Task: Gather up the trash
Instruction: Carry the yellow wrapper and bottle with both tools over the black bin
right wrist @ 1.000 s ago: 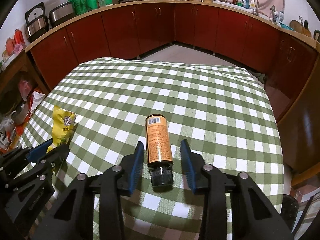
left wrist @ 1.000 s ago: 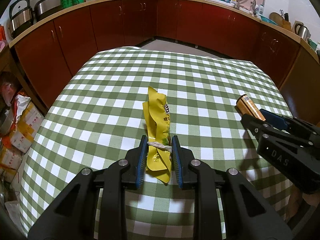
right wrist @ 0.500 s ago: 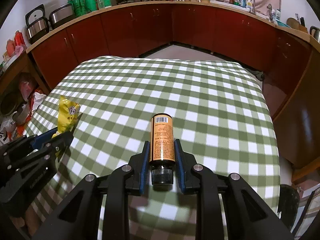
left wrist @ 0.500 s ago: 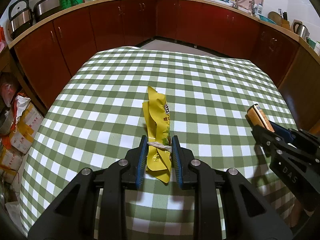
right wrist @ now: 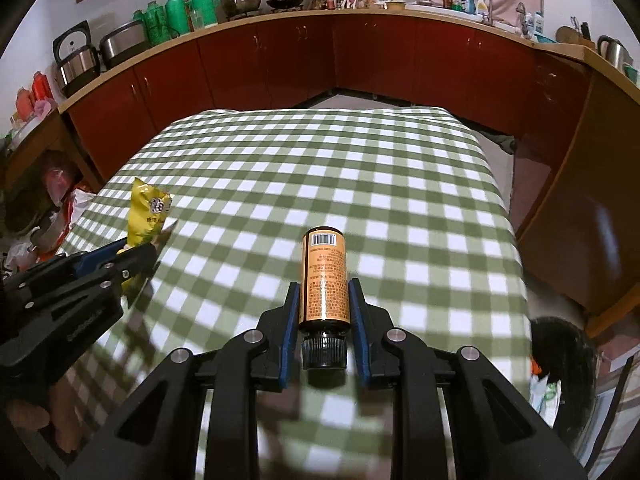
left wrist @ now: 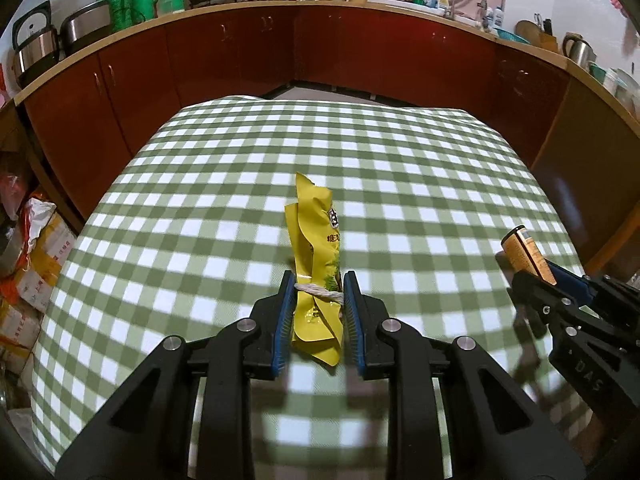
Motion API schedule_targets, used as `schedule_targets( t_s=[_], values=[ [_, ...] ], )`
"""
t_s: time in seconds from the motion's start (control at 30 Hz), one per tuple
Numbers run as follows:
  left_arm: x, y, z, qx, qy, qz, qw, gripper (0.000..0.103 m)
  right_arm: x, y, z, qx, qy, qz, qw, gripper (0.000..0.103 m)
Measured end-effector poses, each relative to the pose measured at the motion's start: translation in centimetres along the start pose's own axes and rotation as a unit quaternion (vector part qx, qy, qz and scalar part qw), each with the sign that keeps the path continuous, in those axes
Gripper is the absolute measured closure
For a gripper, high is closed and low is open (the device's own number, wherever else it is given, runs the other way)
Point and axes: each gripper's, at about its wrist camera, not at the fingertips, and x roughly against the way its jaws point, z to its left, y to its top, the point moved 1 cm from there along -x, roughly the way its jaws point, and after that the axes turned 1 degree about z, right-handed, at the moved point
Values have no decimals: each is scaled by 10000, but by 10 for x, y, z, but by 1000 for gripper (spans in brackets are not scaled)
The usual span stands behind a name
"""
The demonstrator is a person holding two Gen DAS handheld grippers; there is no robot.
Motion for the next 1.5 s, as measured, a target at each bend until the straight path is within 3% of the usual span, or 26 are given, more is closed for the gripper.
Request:
schedule_targets(
  t_s=[0.5, 0.93, 1.2, 1.5],
  values=[
    [44, -42, -62, -310, -321, -92, 9990, 79, 65, -42, -45, -361, -257, -348, 9984, 78],
    [95, -50, -161, -943, -857, -626, 9899, 79, 117, -69, -110, -853, -796, -736, 9904, 78],
    [102, -58, -218, -1255, -1129, -675, 9833, 79, 139, -85, -153, -1168, -1138, -871, 9828, 78],
    [99, -55, -257, -1484, -1304, -675, 9780, 79, 145, -97, -183, -1435, -1288, -883, 9772, 78]
  ],
)
